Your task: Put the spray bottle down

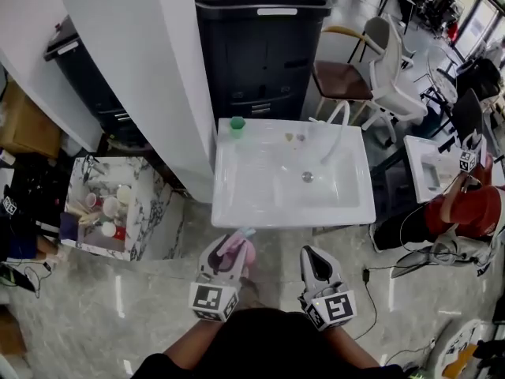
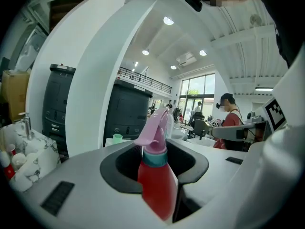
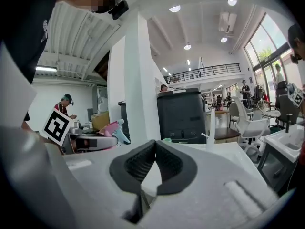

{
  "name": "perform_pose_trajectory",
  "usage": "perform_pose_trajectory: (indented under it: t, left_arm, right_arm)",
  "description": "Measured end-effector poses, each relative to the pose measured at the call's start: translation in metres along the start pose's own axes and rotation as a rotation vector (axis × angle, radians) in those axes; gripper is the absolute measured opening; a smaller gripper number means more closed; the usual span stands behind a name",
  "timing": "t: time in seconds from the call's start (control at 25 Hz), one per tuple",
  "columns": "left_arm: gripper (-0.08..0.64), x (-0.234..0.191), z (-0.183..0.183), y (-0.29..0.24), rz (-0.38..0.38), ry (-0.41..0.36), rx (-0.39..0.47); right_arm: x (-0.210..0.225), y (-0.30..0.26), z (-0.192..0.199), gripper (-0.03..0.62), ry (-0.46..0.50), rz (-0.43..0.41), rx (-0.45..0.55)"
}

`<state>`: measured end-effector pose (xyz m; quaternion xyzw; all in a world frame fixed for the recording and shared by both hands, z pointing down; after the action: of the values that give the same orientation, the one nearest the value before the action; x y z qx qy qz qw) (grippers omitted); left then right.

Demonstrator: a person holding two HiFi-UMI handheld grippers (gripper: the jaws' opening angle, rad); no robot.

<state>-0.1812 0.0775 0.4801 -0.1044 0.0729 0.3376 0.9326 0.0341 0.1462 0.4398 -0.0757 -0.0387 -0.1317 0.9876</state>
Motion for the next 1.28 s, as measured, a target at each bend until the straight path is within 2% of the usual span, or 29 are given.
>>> perform_pose_trajectory:
  t: [0.32,0.44,0.68,0.92,1.12,1.28]
  left_arm:
    - [0.166,-0.053,-0.012,-0.052,0.095,-0.005,0.004]
    - [0.166,-0.069,-0.014,-0.066,0.107,0.005,0.006]
    - [0.163,-0.085,-0.011,-0.078,0.14,0.022,-0.002]
    - [0.163,-0.091,-0.013,-0.094,0.119,0.012,-0.021]
    - [0.163,-0.092,-0.019,-0.127,0.107,-0.006,-0.025]
    - [0.163,-0.088,-0.022,-0.162,0.114,-0.032,-0.049]
  right_arm:
    - [0.012,-0.066,-0.021,-0.002,0.023,0.14,0.024]
    - [0.014,-0.077,-0.017,-0.002,-0.006,0.169,0.005]
    - [0.014,-0.093,-0.015,-0.002,-0.021,0.177,0.008]
    - [0.015,-0.114,-0.019,-0.002,-0.009,0.137,0.01]
    - [0.04,-0.142,-0.029,-0.002,-0.067,0.067,0.095]
    - [0.071,-0.167,-0.039,-0.002,-0.04,0.051,0.119]
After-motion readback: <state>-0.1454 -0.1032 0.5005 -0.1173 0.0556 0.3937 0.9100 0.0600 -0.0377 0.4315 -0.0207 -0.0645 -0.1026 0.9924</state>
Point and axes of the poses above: the fingertips, and each gripper's own axes: y backward along the fingers, x to its right, z out of its underside, the point moved 7 cm from there along y, backward along the fingers, and after that the axes turned 5 degrees about x, right-handed, at the moved point
